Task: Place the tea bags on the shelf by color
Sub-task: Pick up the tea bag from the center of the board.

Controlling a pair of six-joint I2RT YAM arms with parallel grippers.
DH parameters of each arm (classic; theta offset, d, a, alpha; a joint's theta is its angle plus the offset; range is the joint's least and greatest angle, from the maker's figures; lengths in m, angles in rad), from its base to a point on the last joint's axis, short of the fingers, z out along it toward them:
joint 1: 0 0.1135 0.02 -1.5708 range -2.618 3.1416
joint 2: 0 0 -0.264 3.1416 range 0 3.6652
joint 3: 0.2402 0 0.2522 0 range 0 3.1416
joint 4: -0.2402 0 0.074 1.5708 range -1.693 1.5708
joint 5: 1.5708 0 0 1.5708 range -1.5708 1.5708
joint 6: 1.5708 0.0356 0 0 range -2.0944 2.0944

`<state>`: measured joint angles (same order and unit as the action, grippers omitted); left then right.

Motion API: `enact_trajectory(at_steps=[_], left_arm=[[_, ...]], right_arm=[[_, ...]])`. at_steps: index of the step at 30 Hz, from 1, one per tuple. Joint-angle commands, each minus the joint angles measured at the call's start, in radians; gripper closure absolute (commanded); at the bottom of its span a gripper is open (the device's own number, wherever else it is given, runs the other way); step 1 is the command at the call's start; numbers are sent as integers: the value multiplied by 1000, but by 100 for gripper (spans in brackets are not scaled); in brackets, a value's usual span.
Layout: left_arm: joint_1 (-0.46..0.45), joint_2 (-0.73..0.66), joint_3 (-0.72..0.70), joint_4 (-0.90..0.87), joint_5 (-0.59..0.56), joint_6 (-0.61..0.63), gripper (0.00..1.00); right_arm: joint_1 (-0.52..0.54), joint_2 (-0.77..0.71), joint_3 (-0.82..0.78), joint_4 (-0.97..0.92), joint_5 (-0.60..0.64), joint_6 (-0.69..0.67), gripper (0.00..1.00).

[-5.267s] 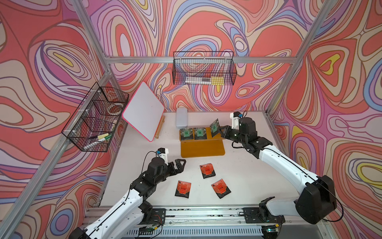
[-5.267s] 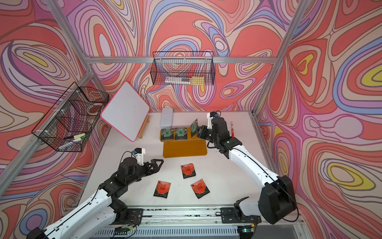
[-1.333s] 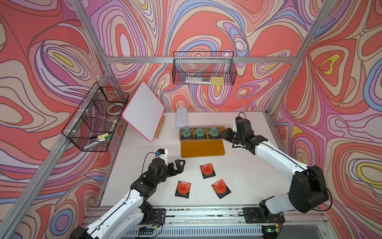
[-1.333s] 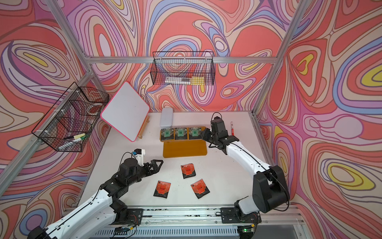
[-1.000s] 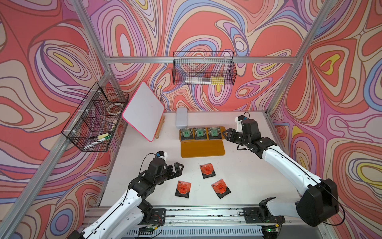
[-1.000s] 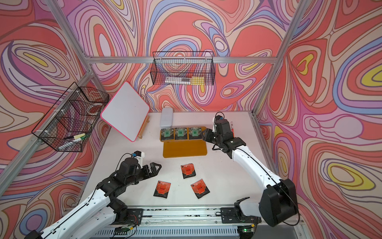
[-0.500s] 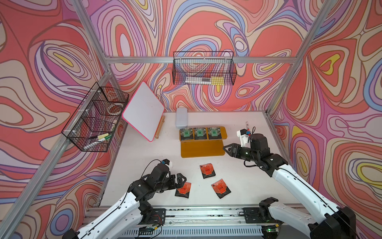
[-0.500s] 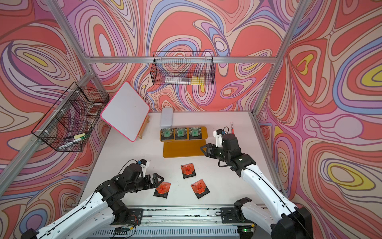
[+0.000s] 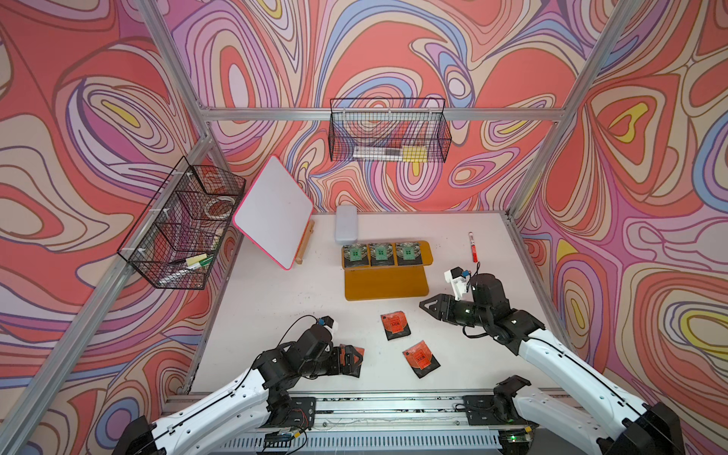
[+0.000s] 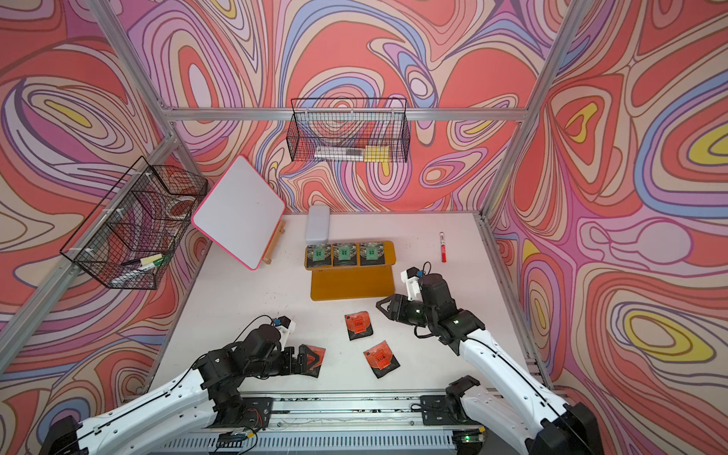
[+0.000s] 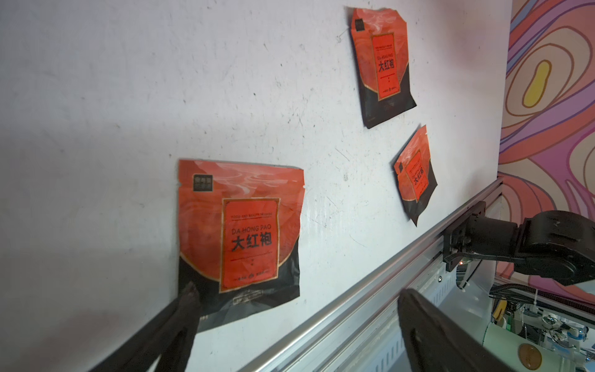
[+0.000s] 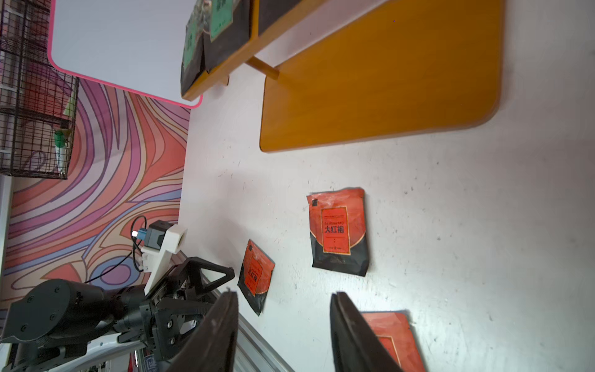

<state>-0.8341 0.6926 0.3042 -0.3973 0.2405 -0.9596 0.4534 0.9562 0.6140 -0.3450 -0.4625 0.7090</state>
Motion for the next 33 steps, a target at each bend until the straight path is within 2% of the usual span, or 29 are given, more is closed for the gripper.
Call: enact_trajectory(at_steps=[1, 7, 16, 33], left_arm=[[-21, 40, -4, 43, -7, -4, 1], [-46, 79, -4, 48, -13, 0, 1], [-64, 118, -26, 87, 1, -6, 1], [-114, 153, -60, 218, -72, -69, 1]], right_arm=[[61, 31, -19, 65, 28, 44, 52], [172, 114, -20, 114, 71, 74, 52], [275, 220, -16, 190, 78, 120, 52], [400, 438, -28, 366, 66, 273, 52]])
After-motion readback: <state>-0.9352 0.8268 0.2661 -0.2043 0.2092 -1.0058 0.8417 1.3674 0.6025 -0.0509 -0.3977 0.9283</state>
